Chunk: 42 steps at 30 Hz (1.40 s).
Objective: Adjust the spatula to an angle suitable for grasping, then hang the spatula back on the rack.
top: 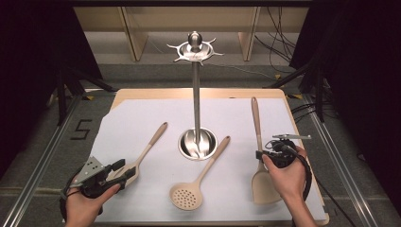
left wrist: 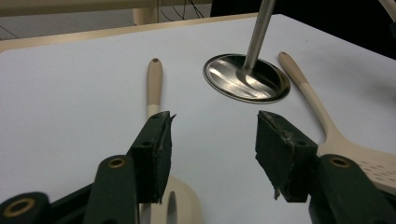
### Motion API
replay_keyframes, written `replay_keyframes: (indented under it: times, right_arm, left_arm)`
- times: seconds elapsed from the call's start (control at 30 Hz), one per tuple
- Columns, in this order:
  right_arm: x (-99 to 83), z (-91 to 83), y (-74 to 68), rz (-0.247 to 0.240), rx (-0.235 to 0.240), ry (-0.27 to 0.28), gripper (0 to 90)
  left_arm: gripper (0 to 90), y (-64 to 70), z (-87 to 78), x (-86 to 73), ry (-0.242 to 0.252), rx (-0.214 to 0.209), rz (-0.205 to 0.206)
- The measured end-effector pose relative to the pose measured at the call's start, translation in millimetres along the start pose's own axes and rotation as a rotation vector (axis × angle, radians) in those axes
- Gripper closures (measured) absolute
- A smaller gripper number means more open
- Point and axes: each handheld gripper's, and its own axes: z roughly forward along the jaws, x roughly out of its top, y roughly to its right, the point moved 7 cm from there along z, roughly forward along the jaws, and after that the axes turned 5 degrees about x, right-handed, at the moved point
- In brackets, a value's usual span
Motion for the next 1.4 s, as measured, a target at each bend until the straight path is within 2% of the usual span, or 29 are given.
replay_keyframes:
  times: [0.3,0.5,0.53,0.57,0.6,0.63,0.67,0.7,0.73,0.77,0.83,0.9,0.93,0.97,1.03,1.07,1.1,1.13,1.17,1.23,1.27,1.3,1.33,1.37,1.4]
  right_arm:
    - [-1.4,-1.9,-0.1,-0.011,0.0,-0.006,79.3]
    - [-2.4,-2.2,-1.7,0.011,0.008,0.003,79.3]
    - [-2.9,-3.5,0.4,0.002,-0.003,-0.001,79.3]
    - [-4.0,-3.8,3.4,-0.039,0.01,0.002,79.3]
    - [-4.6,-4.3,4.5,-0.046,0.012,0.004,79.3]
    - [-4.6,-5.3,3.8,-0.031,0.022,0.005,79.3]
    - [-4.5,-4.9,7.4,-0.053,0.005,0.009,79.3]
    - [-4.4,-5.6,7.4,-0.043,0.002,0.009,79.3]
    - [-3.1,-6.2,4.0,0.013,0.003,0.013,79.3]
    - [-2.8,-7.2,4.3,0.02,-0.007,0.007,79.3]
    - [-1.7,-8.0,5.8,-0.005,-0.013,0.015,79.3]
    - [-0.9,-8.4,1.6,0.005,-0.009,0.02,79.3]
    - [-1.2,-9.1,5.1,-0.062,-0.018,0.026,79.4]
    - [-0.8,-10.1,-1.5,-0.029,0.006,0.03,79.3]
    - [-1.6,-11.8,-7.2,-0.039,-0.003,0.035,79.3]
    - [-1.3,-12.7,-10.4,-0.051,0.01,0.042,79.3]
    - [-1.4,-13.3,-13.0,-0.044,0.008,0.043,79.3]
    - [-0.2,-13.5,-14.7,-0.066,0.027,0.056,79.3]
    - [0.5,-13.9,-16.0,-0.077,0.022,0.063,79.3]
    - [1.5,-14.0,-18.6,-0.089,0.03,0.072,79.4]
    - [1.9,-13.6,-19.9,-0.094,0.033,0.079,79.3]
    - [1.8,-14.1,-21.6,-0.097,0.029,0.078,79.4]
    - [2.0,-14.0,-25.9,-0.09,0.033,0.087,79.3]
    - [0.5,-16.2,-31.2,-0.069,0.03,0.071,79.3]
    - [2.6,-15.3,-34.6,-0.093,0.038,0.098,79.3]
  left_arm:
    - [45.4,1.8,1.0,-0.2,-0.009,0.0,0.009]
    - [45.4,0.4,2.6,1.0,-0.009,-0.001,0.005]
    - [45.4,0.3,4.1,1.8,-0.002,-0.004,0.001]
    - [45.4,-0.1,4.4,2.2,-0.008,0.004,0.005]
    - [45.4,0.2,5.7,3.0,-0.003,0.0,0.002]
    - [45.4,0.1,6.6,3.3,-0.005,-0.003,0.008]
    - [45.4,0.4,7.3,3.3,-0.006,0.0,0.007]
    - [45.4,0.6,7.4,3.1,-0.01,0.002,0.006]
    - [45.4,0.9,7.6,3.0,-0.008,-0.003,0.005]
    - [45.4,1.3,7.0,2.8,-0.011,-0.005,0.006]
    - [45.4,2.0,5.7,3.0,-0.005,-0.007,0.002]
    - [45.3,2.3,4.2,2.4,-0.004,-0.013,0.009]
    - [45.3,2.5,3.4,3.0,0.001,-0.014,0.01]
    - [45.3,3.2,2.8,4.5,0.006,-0.018,0.01]
    - [43.9,6.1,1.7,11.6,0.022,-0.029,0.027]
    - [43.3,7.6,1.9,16.5,0.037,-0.031,0.03]
    - [42.9,9.6,3.6,21.7,0.052,-0.042,0.023]
    - [42.2,12.0,5.2,26.6,0.052,-0.047,0.024]
    - [41.9,15.8,8.8,32.1,0.063,-0.069,0.022]
    - [41.4,19.8,11.4,36.7,0.054,-0.076,0.031]
    - [41.4,29.6,18.2,48.8,0.06,-0.098,0.053]
    - [41.0,34.6,20.9,56.1,0.056,-0.103,0.069]
    - [40.8,40.8,24.7,65.2,0.074,-0.121,0.074]
    - [40.6,46.5,27.0,74.6,0.081,-0.125,0.087]
    - [40.2,52.9,30.5,84.7,0.099,-0.141,0.094]
